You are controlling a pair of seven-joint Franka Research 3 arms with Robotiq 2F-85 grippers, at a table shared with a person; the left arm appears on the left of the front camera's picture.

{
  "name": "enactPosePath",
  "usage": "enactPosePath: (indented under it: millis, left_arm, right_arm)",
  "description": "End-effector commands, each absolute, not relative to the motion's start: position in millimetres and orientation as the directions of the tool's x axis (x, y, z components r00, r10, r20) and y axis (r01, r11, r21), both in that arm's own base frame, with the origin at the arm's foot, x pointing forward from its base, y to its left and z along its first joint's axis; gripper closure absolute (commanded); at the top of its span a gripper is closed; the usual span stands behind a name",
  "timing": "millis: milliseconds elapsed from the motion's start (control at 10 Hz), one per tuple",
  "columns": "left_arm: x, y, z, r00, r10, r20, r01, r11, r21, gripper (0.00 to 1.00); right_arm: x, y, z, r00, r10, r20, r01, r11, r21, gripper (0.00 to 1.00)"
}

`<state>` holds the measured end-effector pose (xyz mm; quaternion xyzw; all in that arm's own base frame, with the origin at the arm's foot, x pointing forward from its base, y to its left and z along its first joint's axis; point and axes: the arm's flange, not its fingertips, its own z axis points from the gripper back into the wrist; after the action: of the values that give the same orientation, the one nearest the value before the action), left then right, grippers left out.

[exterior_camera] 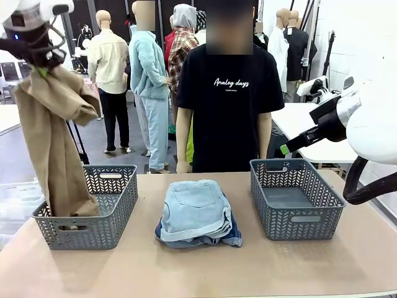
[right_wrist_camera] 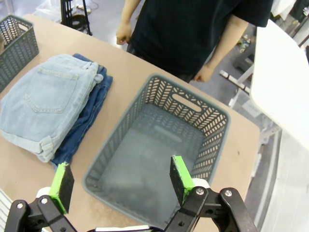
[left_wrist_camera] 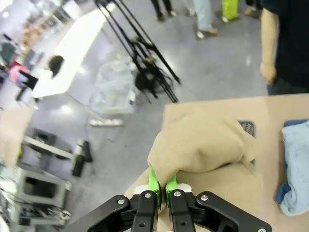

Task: Sort the tops and bottoms.
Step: Sort the clothes according to human instructions.

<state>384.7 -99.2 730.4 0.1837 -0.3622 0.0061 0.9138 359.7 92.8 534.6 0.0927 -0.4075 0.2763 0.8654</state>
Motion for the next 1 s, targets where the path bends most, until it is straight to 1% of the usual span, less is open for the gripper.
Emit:
enactPosePath:
  millis: [0, 100, 300, 500, 600, 700, 800, 900]
  left_arm:
    - [420, -56, 710, 0.781, 0.011, 0.624, -0.108, 0.987, 0.118, 1.0]
    - [433, -38, 696, 0.803, 0.064, 0.593, -0.134, 0.988, 0.075, 1.0]
    - [447, -14, 654, 0.845, 0.159, 0.51, -0.14, 0.987, -0.076, 1.0]
    - [461, -4, 613, 0.887, 0.184, 0.423, -0.113, 0.975, -0.189, 1.0]
    - [465, -3, 592, 0.898, 0.18, 0.402, -0.111, 0.976, -0.187, 1.0]
    - [469, 2, 581, 0.892, 0.2, 0.404, -0.126, 0.971, -0.201, 1.0]
    - [470, 4, 583, 0.893, 0.216, 0.396, -0.157, 0.972, -0.176, 1.0]
    - [467, -5, 583, 0.9, 0.208, 0.383, -0.145, 0.972, -0.187, 1.0]
  right_arm:
    - [361, 92, 533, 0.514, 0.405, 0.756, -0.564, 0.824, -0.058, 0.0]
    - [361, 92, 533, 0.514, 0.405, 0.756, -0.564, 0.824, -0.058, 0.0]
    - [361, 92, 533, 0.514, 0.405, 0.756, -0.564, 0.824, -0.058, 0.0]
    - [361, 92, 533, 0.514, 0.405, 0.756, -0.564, 0.824, -0.058, 0.0]
    - [361, 92, 533, 0.514, 0.405, 0.756, -0.564, 0.824, -0.058, 0.0]
    - [361, 92, 533, 0.514, 0.405, 0.756, -0.564, 0.824, -0.058, 0.0]
    - [361, 92, 533, 0.514, 0.405, 0.756, -0.564, 0.824, -0.058, 0.0]
    - [361, 92, 533, 0.514, 0.405, 0.756, -0.564, 0.824, -0.058, 0.0]
